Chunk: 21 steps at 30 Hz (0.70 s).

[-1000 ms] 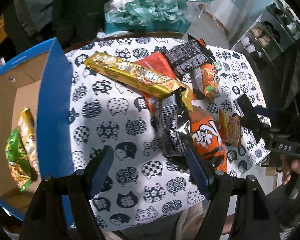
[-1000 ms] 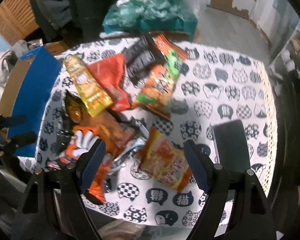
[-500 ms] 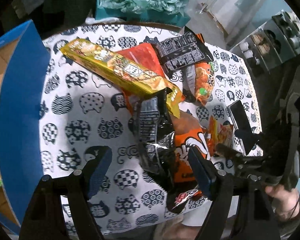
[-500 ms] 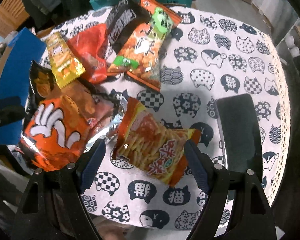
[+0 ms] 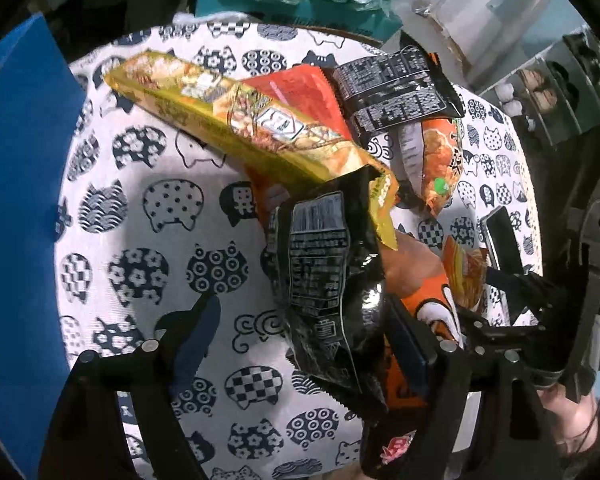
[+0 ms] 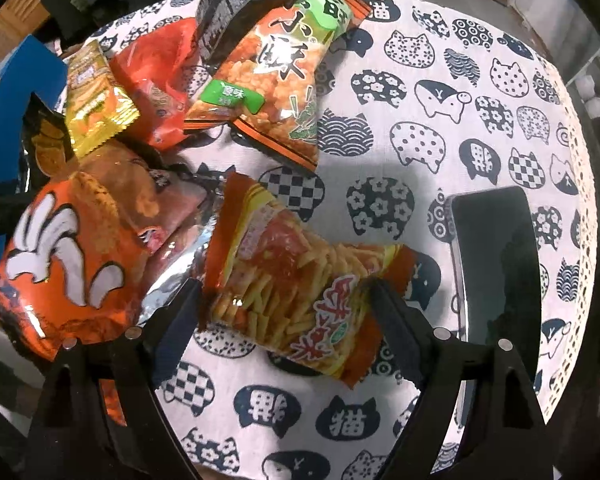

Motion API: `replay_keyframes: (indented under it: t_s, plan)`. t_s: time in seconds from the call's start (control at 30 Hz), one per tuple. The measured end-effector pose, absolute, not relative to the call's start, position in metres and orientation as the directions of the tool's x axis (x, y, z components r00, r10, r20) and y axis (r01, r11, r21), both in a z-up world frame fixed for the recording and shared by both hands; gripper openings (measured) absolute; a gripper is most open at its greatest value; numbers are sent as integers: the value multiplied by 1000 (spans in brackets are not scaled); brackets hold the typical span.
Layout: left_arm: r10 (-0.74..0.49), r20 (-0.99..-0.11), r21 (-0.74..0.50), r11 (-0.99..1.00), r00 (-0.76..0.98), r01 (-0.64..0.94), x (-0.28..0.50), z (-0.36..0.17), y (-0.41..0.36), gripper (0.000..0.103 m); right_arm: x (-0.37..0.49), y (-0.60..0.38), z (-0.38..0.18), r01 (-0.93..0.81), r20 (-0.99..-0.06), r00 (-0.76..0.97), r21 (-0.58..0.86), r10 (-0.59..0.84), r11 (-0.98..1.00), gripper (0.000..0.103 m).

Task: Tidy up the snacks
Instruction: 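Grasp the black bag with the left tool while the right tool grasps the orange chip bag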

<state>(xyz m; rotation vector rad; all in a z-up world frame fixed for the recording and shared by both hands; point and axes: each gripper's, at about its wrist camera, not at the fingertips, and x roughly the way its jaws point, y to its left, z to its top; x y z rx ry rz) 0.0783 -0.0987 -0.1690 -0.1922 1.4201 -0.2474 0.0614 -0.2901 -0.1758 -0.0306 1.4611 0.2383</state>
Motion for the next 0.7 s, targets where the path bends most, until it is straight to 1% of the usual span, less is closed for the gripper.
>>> replay_keyframes:
  t_s: [0.1, 0.13, 0.17, 0.2, 0.27, 0.3, 0.33, 0.37, 0.43, 0.47, 0.53, 0.6, 0.7]
  plan:
    - [-287, -949, -282, 958, 132, 56, 78, -174, -97, 80, 67, -290, -190, -179, -990, 71, 110, 124, 978, 84]
    - [-290, -948, -285, 957, 133, 60, 78, -175, -97, 75, 68, -289, -195, -182, -991, 71, 97, 112, 978, 84]
    - [-298, -946, -292, 954, 130, 66, 78, -176, -97, 67, 70, -286, -196, -196, -991, 89, 77, 96, 978, 84]
    - [-300, -946, -293, 954, 124, 69, 79, -177, -98, 63, 71, -282, -198, -207, -991, 97, 67, 89, 976, 84]
    - [-302, -947, -294, 952, 112, 80, 79, -180, -99, 43, 71, -280, -199, -222, -991, 101, 58, 82, 973, 84]
    - [-297, -948, -289, 954, 111, 85, 78, -180, -100, 38, 70, -279, -199, -226, -992, 100, 54, 79, 973, 82]
    - [-284, -952, -275, 957, 114, 88, 78, -181, -100, 34, 70, -279, -199, -230, -992, 103, 47, 73, 972, 78]
    - [-275, -953, -265, 960, 124, 95, 77, -180, -100, 33, 69, -278, -199, -235, -992, 107, 44, 71, 971, 77]
    - [-274, -953, -262, 960, 130, 104, 75, -179, -99, 33, 65, -280, -194, -239, -991, 114, 46, 75, 970, 67]
    - [-269, -954, -256, 961, 136, 107, 74, -178, -99, 33, 62, -281, -190, -236, -990, 120, 50, 80, 970, 65]
    - [-259, -955, -243, 963, 147, 119, 72, -174, -97, 33, 56, -283, -180, -232, -988, 129, 56, 88, 971, 56]
    - [-245, -956, -225, 965, 161, 132, 70, -170, -98, 33, 56, -284, -174, -228, -986, 141, 54, 88, 972, 52]
    - [-226, -957, -201, 968, 180, 148, 68, -163, -98, 33, 58, -284, -166, -220, -982, 162, 55, 92, 974, 50]
